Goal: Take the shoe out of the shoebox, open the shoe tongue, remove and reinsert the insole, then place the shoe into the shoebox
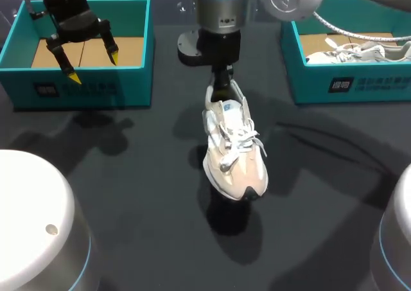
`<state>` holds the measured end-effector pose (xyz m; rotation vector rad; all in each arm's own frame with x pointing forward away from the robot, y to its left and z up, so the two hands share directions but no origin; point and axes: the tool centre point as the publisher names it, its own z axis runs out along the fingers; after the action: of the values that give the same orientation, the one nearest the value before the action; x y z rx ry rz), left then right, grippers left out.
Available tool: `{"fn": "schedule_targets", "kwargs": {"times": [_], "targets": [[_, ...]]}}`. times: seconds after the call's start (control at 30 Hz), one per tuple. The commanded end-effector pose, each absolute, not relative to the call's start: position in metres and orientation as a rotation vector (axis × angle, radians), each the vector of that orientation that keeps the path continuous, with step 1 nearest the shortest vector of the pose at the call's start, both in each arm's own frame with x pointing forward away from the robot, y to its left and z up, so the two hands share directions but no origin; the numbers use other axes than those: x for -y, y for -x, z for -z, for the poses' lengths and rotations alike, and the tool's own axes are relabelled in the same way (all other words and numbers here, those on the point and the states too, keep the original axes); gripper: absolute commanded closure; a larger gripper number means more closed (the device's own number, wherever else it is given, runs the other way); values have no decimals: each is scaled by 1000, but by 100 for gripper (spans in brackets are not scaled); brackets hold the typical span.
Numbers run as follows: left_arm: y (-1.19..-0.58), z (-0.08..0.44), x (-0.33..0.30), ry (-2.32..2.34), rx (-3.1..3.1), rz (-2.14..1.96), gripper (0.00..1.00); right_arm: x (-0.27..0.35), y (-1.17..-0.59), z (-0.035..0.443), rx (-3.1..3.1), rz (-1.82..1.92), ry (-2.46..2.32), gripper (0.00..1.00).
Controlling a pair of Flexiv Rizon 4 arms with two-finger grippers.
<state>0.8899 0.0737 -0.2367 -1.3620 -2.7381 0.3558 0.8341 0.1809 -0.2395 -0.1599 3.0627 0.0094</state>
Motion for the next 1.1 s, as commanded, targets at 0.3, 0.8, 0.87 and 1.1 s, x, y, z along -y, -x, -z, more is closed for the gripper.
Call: {"fn": "schedule_targets", "kwargs": {"times": [0.3, 0.8, 0.87, 1.1], "targets": [[-890, 236, -74, 1363, 2736, -353, 0, -170, -840, 227, -3048, -34, 119, 100], [-890, 236, -74, 1363, 2736, -353, 0, -41, -934, 138, -2983, 167, 151, 100], [-890, 236, -74, 1363, 2736, -353, 0, -18, -947, 130, -2972, 172, 155, 100], [-890, 236, -74, 1363, 2736, -353, 0, 29, -975, 121, -2926, 240, 153, 100]]}}
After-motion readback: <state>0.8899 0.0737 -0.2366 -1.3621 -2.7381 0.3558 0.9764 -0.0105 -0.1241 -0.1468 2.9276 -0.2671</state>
